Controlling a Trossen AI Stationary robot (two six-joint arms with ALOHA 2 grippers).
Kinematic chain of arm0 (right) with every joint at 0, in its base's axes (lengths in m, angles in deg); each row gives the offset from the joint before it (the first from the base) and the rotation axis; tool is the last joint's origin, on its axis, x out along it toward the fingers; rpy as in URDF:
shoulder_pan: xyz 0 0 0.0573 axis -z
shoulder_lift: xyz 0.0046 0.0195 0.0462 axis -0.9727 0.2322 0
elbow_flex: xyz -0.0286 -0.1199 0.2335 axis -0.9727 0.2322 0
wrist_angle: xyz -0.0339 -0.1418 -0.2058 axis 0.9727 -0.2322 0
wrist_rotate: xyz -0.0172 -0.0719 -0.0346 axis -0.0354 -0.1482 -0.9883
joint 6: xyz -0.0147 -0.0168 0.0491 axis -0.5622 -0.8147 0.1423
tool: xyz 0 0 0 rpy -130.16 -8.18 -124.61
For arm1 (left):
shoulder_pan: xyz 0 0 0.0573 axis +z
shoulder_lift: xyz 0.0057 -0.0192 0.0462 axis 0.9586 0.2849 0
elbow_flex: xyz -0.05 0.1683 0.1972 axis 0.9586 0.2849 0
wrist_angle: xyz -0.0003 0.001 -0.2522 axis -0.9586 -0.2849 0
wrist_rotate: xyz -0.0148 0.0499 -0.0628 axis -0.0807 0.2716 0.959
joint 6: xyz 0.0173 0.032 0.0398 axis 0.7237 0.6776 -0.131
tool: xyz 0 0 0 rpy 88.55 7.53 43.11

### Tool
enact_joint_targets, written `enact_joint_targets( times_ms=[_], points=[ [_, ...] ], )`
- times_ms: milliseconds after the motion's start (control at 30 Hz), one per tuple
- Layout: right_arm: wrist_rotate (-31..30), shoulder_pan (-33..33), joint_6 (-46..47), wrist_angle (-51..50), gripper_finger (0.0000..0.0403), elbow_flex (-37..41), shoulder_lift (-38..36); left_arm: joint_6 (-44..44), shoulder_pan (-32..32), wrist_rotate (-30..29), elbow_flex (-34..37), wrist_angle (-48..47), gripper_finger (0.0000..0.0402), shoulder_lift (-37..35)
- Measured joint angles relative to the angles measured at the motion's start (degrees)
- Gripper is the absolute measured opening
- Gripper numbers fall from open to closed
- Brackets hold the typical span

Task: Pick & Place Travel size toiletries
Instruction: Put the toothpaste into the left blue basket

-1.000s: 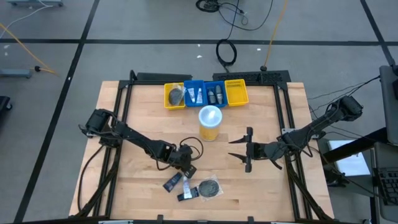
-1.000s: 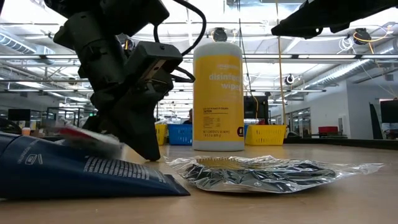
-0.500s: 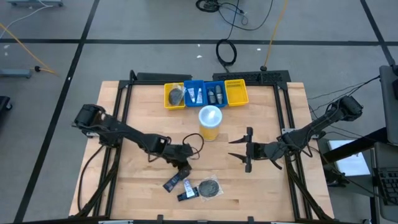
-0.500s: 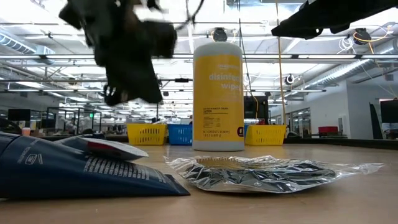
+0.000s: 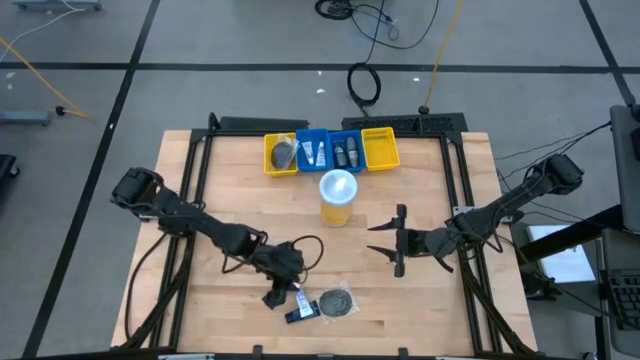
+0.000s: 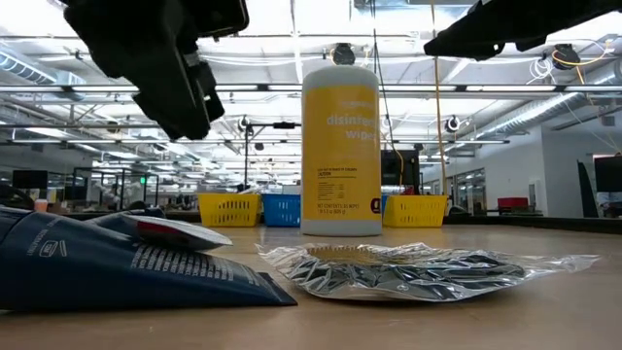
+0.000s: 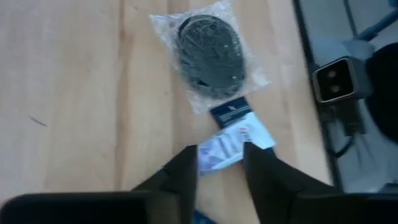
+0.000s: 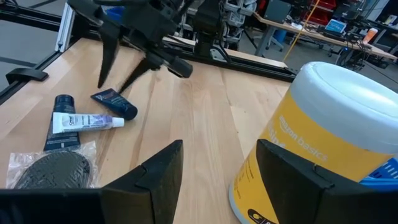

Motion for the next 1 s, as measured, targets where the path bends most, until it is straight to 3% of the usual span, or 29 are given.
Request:
enact_joint_targets(
  times_ms=[233,1000],
  points=[
    [0.00,0.00,0.00,0.09,0.0196,0.00,0.00,9.82,-2.53,-4.46,0.00,0.53,0.0184,1.57],
    [0.00,0.00,-0.02,0.07,0.0196,0.00,0.00,16.10,-4.58,-9.07,-0.02,-0.40,0.0186,4.80]
  ],
)
